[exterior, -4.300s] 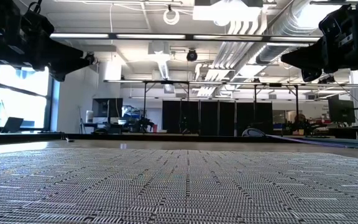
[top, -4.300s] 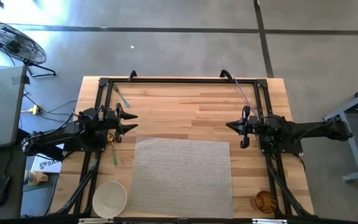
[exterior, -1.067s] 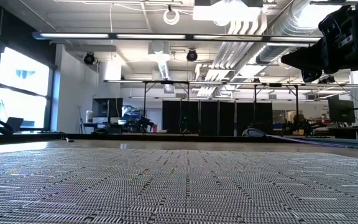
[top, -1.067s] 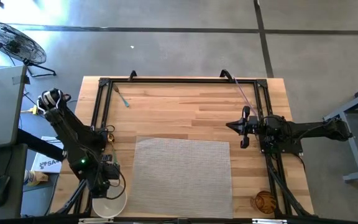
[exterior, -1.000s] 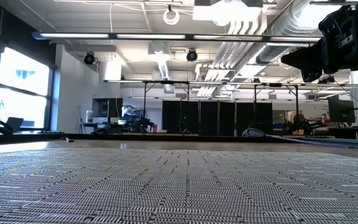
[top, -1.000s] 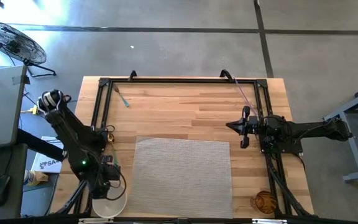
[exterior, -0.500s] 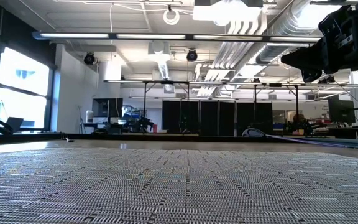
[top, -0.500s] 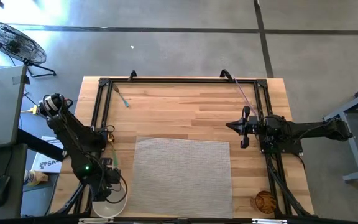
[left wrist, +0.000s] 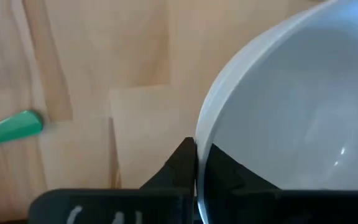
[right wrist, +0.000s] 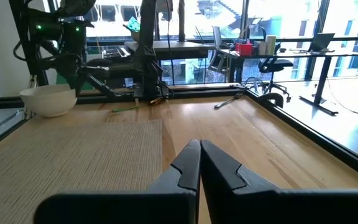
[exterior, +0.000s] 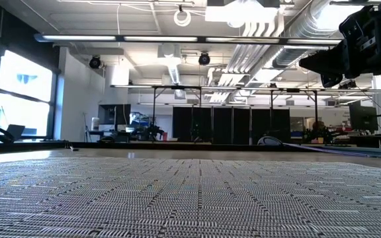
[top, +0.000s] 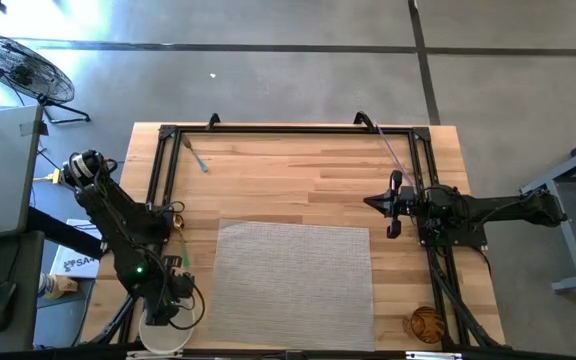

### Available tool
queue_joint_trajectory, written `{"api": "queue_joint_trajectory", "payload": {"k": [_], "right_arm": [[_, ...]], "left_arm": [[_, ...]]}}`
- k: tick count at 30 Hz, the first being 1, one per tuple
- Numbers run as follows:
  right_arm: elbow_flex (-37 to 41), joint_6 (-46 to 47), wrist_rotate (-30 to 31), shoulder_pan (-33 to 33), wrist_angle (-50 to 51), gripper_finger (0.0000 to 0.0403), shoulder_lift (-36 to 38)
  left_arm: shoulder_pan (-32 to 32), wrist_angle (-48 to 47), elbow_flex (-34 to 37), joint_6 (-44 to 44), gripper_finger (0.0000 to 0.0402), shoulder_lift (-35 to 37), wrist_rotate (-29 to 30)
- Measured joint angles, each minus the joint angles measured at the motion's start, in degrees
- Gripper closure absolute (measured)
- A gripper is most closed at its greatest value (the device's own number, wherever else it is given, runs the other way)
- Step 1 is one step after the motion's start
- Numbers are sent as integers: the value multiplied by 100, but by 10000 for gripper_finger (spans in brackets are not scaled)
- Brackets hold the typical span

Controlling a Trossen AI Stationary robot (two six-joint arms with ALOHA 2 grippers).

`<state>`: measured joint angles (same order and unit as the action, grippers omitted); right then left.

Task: Pick & Place Utensil
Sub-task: Put the white bowl on the gray mat

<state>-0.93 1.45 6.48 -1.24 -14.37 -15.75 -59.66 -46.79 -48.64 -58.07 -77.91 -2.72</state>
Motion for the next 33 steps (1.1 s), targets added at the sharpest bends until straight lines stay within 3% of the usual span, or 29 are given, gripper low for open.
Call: {"api": "queue_joint_trajectory", "payload": {"k": [7, 12, 24, 33], "right_arm": [[0, 0, 0, 0, 0, 401, 0], [0, 0, -2, 1, 0, 398, 0], [0, 0, 0, -1, -2, 399, 0], [0, 0, -2, 0, 8, 401, 0]], "left_arm": [[73, -21, -305, 289, 396, 0, 145], [564, -121, -452, 712, 396, 2, 19], [3149, -140, -1035, 2844, 399, -81, -600], [4580, -312, -2234, 4258, 400, -1298, -1142]]}}
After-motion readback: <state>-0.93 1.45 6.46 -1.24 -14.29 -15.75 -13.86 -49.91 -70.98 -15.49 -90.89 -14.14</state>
